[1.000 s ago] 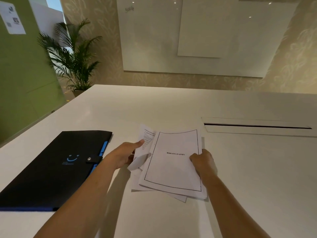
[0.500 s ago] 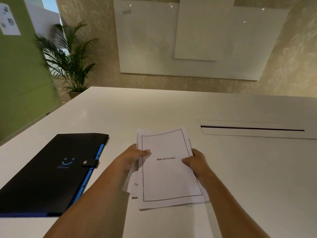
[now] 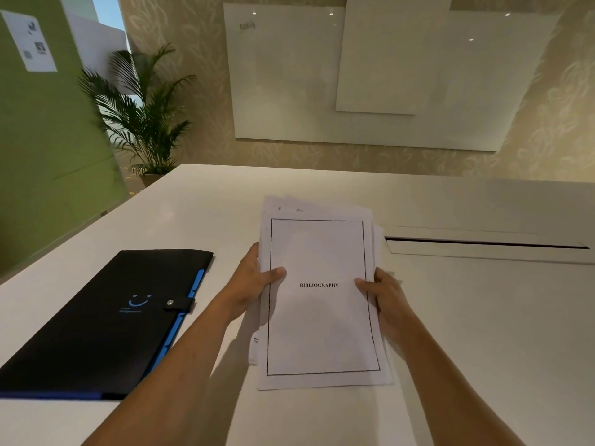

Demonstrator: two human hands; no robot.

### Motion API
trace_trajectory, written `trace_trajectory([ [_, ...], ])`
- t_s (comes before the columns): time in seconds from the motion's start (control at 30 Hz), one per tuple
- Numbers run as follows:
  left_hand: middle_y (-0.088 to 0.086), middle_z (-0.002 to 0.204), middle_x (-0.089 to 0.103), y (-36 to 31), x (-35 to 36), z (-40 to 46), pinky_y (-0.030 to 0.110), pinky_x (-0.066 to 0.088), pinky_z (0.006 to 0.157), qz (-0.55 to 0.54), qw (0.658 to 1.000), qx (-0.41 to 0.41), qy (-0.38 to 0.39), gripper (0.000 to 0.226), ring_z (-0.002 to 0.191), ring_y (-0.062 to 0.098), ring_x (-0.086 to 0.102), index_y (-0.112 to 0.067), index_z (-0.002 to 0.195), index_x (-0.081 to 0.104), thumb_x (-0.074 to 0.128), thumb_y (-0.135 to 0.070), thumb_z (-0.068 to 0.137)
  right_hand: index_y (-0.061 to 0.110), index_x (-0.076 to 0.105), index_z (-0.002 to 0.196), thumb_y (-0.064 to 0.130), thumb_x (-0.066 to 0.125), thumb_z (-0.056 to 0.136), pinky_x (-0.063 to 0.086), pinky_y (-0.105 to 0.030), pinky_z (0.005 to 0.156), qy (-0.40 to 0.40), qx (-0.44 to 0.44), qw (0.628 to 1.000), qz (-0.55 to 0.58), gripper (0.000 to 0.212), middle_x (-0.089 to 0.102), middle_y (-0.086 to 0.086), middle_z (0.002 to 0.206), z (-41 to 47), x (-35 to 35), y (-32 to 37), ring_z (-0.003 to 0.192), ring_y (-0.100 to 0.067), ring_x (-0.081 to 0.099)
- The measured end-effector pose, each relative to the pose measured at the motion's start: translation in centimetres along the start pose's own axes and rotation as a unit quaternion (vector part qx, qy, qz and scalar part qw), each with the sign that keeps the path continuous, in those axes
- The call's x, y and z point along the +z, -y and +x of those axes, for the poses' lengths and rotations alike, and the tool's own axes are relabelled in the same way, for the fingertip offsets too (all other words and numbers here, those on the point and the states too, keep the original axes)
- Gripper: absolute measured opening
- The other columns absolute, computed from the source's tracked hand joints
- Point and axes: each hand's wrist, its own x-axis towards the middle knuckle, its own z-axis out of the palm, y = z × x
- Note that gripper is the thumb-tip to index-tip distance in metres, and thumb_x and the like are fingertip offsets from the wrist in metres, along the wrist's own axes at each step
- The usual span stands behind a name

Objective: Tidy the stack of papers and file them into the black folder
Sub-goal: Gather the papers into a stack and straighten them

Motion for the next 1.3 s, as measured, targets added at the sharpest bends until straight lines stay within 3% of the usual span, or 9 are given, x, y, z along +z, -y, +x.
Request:
trace_trajectory([
  [0.1,-0.013,0.115,0.062,-2.4,0.1,0.0,0.021,0.057,0.070,0.000,0.998,0.053,-0.019,0.046,0.101,0.007,0.065,-0.042,0.116,0.047,0.072,-0.023,0.082,0.014,0.070,0.105,-0.008,0.063,0.087,0.060,-0.039,0.080,-0.012,-0.108,0.993,-0.041,0.029,0.077,-0.008,0.101,-0.3,1.0,2.9,0.097,-0.029,0.073],
  [0.2,-0.006,0.119,0.062,-4.8,0.1,-0.1,0.030,0.058,0.077,-0.017,0.992,0.119,-0.045,0.046,0.105,0.014,0.065,-0.036,0.120,0.048,0.072,-0.022,0.083,0.030,0.069,0.106,0.002,0.066,0.086,0.060,-0.032,0.078,-0.003,-0.211,0.975,-0.069,0.035,0.076,0.002,0.106,-1.1,2.0,6.0,0.098,-0.021,0.073],
  [0.33,-0.008,0.115,0.063,-7.7,0.2,-0.5,0.034,0.058,0.080,-0.028,0.980,0.183,-0.067,0.046,0.106,0.015,0.064,-0.033,0.119,0.048,0.072,-0.024,0.081,0.046,0.063,0.107,0.007,0.066,0.081,0.057,-0.025,0.078,0.014,-0.282,0.955,-0.093,0.047,0.073,0.008,0.110,-2.1,2.6,8.9,0.102,-0.016,0.070],
  [0.47,0.002,0.115,0.063,-8.4,1.1,-0.7,0.036,0.058,0.078,-0.040,0.978,0.185,-0.083,0.062,0.102,0.018,0.065,-0.021,0.125,0.045,0.077,-0.024,0.073,0.030,0.053,0.118,0.008,0.072,0.073,0.058,-0.027,0.078,0.025,-0.273,0.958,-0.089,0.054,0.070,0.001,0.112,-2.0,3.0,9.2,0.101,-0.015,0.069],
  [0.6,0.006,0.117,0.061,-8.1,1.8,-0.6,0.038,0.059,0.076,-0.034,0.977,0.175,-0.114,0.066,0.101,0.022,0.064,-0.022,0.128,0.044,0.078,-0.026,0.071,0.037,0.046,0.114,0.009,0.068,0.069,0.056,-0.016,0.067,-0.005,-0.265,0.957,-0.122,0.058,0.069,0.020,0.098,-1.8,3.7,9.0,0.089,0.000,0.068],
  [0.7,0.005,0.115,0.064,-7.5,1.6,-0.4,0.034,0.059,0.073,-0.044,0.980,0.162,-0.108,0.059,0.099,0.022,0.066,-0.021,0.125,0.049,0.078,-0.025,0.074,0.029,0.043,0.122,0.007,0.066,0.069,0.056,-0.018,0.067,-0.014,-0.246,0.964,-0.104,0.061,0.072,0.018,0.095,-1.5,3.1,8.4,0.088,-0.005,0.070],
  [0.9,-0.001,0.105,0.070,-5.7,3.0,-0.6,0.029,0.058,0.070,-0.061,0.979,0.147,-0.125,0.038,0.093,0.019,0.068,-0.031,0.109,0.060,0.076,-0.025,0.075,0.036,0.054,0.104,0.012,0.060,0.069,0.056,-0.029,0.071,-0.044,-0.230,0.965,-0.116,0.043,0.068,0.000,0.106,-1.5,4.5,6.8,0.095,-0.019,0.068],
  [1.1,-0.009,0.096,0.071,-6.7,2.9,-0.4,0.024,0.057,0.061,-0.055,0.974,0.149,-0.162,0.030,0.084,0.013,0.070,-0.037,0.100,0.062,0.073,-0.034,0.073,0.044,0.050,0.097,0.017,0.061,0.074,0.055,-0.018,0.063,-0.065,-0.271,0.950,-0.140,0.038,0.065,0.009,0.100,-1.9,4.8,7.6,0.085,-0.002,0.067],
  [1.3,-0.007,0.093,0.072,-4.1,3.0,-1.4,0.031,0.057,0.067,-0.067,0.983,0.081,-0.152,0.029,0.085,0.020,0.069,-0.034,0.096,0.064,0.068,-0.021,0.070,0.032,0.050,0.101,0.013,0.059,0.066,0.051,-0.019,0.064,-0.082,-0.227,0.964,-0.113,0.042,0.065,0.003,0.099,-2.7,4.3,3.8,0.079,0.002,0.065],
])
